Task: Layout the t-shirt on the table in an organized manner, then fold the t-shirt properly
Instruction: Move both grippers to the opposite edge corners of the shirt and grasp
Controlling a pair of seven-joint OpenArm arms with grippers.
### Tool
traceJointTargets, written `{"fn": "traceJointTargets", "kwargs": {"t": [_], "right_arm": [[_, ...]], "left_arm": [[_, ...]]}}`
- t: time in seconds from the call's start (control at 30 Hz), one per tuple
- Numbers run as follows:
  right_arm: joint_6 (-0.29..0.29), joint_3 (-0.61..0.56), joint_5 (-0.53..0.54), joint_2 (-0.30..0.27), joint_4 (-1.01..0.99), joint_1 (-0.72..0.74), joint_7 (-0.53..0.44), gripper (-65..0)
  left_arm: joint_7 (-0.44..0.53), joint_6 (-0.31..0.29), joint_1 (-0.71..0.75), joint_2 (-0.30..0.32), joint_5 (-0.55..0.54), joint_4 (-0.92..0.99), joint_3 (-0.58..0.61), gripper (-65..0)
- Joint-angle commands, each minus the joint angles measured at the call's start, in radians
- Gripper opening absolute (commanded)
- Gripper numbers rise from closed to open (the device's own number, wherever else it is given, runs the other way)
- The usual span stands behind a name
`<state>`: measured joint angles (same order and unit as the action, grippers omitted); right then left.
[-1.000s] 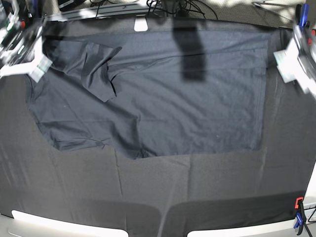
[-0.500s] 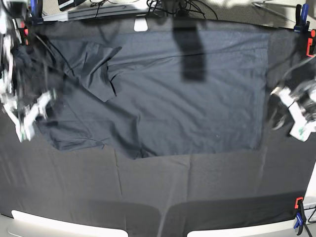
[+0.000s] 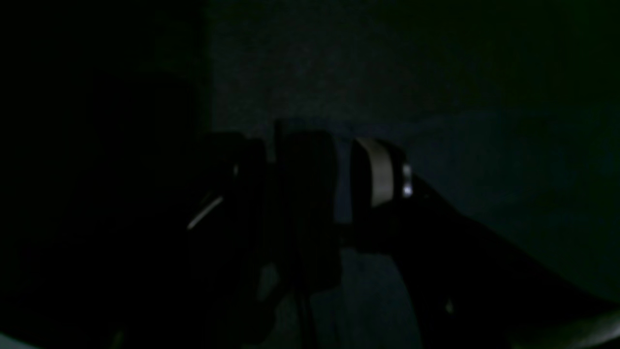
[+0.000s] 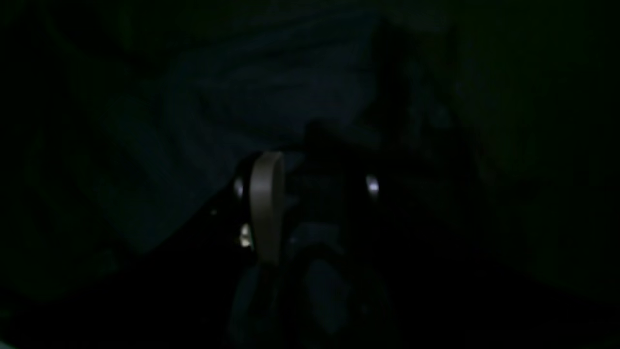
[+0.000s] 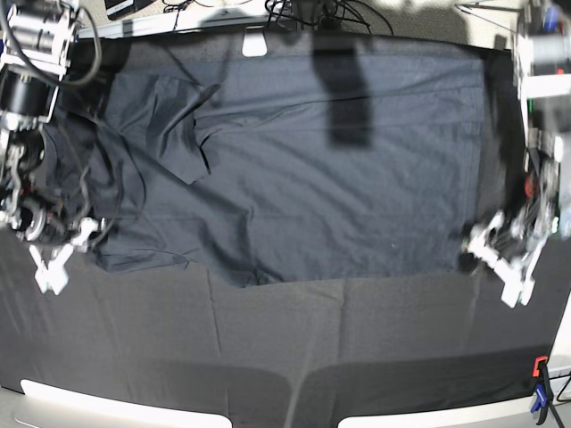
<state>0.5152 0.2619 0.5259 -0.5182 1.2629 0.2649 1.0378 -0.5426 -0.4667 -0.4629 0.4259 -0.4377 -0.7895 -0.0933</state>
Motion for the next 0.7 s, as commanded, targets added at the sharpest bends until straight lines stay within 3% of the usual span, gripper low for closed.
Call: {"fn": "traceJointTargets", "kwargs": {"t": [0.0, 0.13, 0.27, 0.4, 0.53, 0.67], "right_arm": [[0.01, 0.006, 0.01, -0.023, 0.014, 0.023, -0.014, -44.2], [0.01, 0.006, 0.01, -0.023, 0.014, 0.023, -0.025, -44.2], [0.01, 0.006, 0.01, -0.022, 0.014, 0.023, -0.047, -44.2], [0.01, 0.006, 0.009, -0.023, 0.014, 0.023, -0.068, -44.2], [0.009, 0.006, 0.009, -0.025, 0.014, 0.023, -0.134, -44.2], [0.009, 0.006, -0.01, -0.027, 0.014, 0.023, -0.196, -44.1]], "left_arm": [[0.01, -0.019, -0.048, 0.011, -0.01, 0.031, -0.004, -38.3], [-0.041, -0.121, -0.121, -0.002, -0.014, 0.192, -0.004, -38.3], [-0.139, -0.231, -0.118, -0.018, -0.099, 0.225, -0.004, -38.3], [-0.175, -0.231, -0.116, -0.039, -0.146, 0.225, -0.004, -43.6], [-0.14, -0.231, -0.117, -0.035, -0.158, 0.225, -0.004, -65.0], [-0.11, -0.231, -0.117, -0.018, -0.158, 0.225, -0.004, -65.0]]}}
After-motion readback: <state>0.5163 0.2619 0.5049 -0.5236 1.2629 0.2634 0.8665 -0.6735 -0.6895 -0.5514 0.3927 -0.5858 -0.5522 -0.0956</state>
